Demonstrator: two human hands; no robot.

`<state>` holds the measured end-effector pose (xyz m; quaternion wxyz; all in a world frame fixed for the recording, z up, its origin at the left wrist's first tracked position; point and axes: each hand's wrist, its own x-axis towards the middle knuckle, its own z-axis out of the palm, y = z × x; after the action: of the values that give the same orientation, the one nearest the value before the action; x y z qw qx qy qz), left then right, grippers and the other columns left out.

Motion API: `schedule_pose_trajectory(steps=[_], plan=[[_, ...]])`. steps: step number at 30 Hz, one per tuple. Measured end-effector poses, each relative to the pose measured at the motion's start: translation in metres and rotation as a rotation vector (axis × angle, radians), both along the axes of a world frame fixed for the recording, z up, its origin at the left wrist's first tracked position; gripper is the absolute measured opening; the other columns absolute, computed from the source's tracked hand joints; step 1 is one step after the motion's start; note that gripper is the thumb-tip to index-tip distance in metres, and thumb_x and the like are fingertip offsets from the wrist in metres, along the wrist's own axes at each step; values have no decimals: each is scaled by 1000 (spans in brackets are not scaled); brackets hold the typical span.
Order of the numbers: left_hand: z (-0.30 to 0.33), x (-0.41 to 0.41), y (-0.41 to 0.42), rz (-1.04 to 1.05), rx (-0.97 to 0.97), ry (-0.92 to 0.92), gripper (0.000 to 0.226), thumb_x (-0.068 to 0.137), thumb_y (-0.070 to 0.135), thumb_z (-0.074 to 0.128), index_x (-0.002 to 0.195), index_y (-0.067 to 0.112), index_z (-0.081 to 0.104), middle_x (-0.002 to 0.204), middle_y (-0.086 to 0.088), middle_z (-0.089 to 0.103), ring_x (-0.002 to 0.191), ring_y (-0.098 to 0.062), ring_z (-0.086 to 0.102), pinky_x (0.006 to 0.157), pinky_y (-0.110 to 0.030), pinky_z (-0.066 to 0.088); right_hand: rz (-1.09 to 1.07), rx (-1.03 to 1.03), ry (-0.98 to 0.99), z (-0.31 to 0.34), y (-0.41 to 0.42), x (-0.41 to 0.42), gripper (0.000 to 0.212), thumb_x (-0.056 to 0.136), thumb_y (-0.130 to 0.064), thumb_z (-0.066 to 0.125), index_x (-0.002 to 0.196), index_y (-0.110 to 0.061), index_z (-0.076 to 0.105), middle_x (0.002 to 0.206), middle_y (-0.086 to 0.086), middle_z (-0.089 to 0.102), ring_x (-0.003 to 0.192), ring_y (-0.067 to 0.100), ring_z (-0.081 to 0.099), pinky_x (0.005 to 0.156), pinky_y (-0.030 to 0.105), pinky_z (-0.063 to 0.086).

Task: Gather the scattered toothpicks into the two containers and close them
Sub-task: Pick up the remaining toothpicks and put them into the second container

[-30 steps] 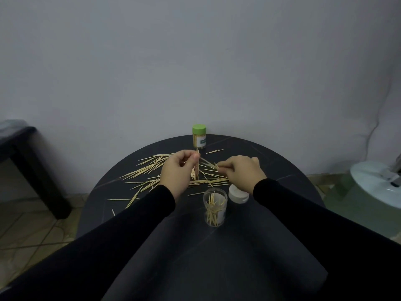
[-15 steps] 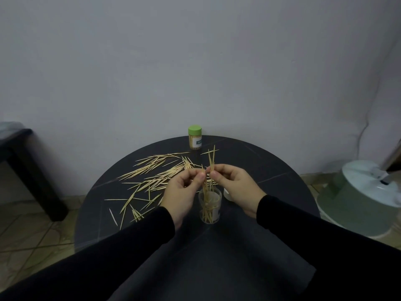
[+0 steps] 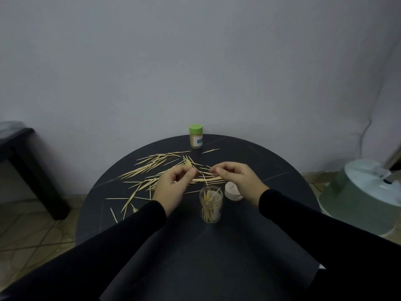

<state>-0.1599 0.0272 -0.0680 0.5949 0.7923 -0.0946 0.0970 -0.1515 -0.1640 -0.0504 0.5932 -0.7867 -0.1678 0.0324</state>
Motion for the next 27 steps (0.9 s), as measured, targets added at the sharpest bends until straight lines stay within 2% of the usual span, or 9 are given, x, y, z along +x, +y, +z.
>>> schedule_pose_trajectory(steps=[2,4,7,10,13,20,27], plan=[[-8,15,9,42,483,-26,17,90,32,62,106,31,64,108,12,62,101,-4,51,91,-27,42,-65,-134,-29,-1,1,10,14,97,-23,53,100,-27,65,98,-14,65,99,1,59,94,26,46],[-14,25,14,42,829,-6,37,88,40,62,124,34,56,124,12,53,112,-8,41,98,-30,38,-137,-437,-87,-4,1,22,13,95,-28,56,103,-35,63,102,-17,63,106,6,56,105,39,37],[-20,35,12,67,1013,-8,48,91,43,57,137,33,46,135,9,47,119,-14,37,101,-31,36,-156,-943,-227,-7,4,38,22,95,-34,56,116,-37,60,117,-11,59,114,13,49,107,43,26],[-20,43,7,75,1108,-57,47,94,43,50,139,30,44,136,8,49,118,-16,39,99,-31,37,-85,-1212,-310,-11,12,50,34,95,-36,54,129,-37,54,131,-6,54,122,20,43,106,46,24],[-17,47,3,60,1197,-121,40,98,40,45,136,30,49,129,5,54,113,-18,42,94,-31,40,-53,-1289,-331,-12,22,59,36,96,-35,52,132,-38,53,131,-4,56,122,21,42,104,47,24],[-14,55,2,14,1280,-202,30,100,36,42,124,33,59,117,4,57,104,-17,44,83,-30,40,-76,-1319,-404,-12,29,67,21,96,-32,54,113,-31,67,110,-5,67,110,19,54,104,47,23],[-20,58,-4,70,1318,-216,27,97,28,48,122,19,54,121,-1,56,111,-19,48,93,-33,46,-87,-1293,-434,-17,28,66,15,96,-27,53,107,-27,63,108,-4,64,106,19,55,103,47,25]])
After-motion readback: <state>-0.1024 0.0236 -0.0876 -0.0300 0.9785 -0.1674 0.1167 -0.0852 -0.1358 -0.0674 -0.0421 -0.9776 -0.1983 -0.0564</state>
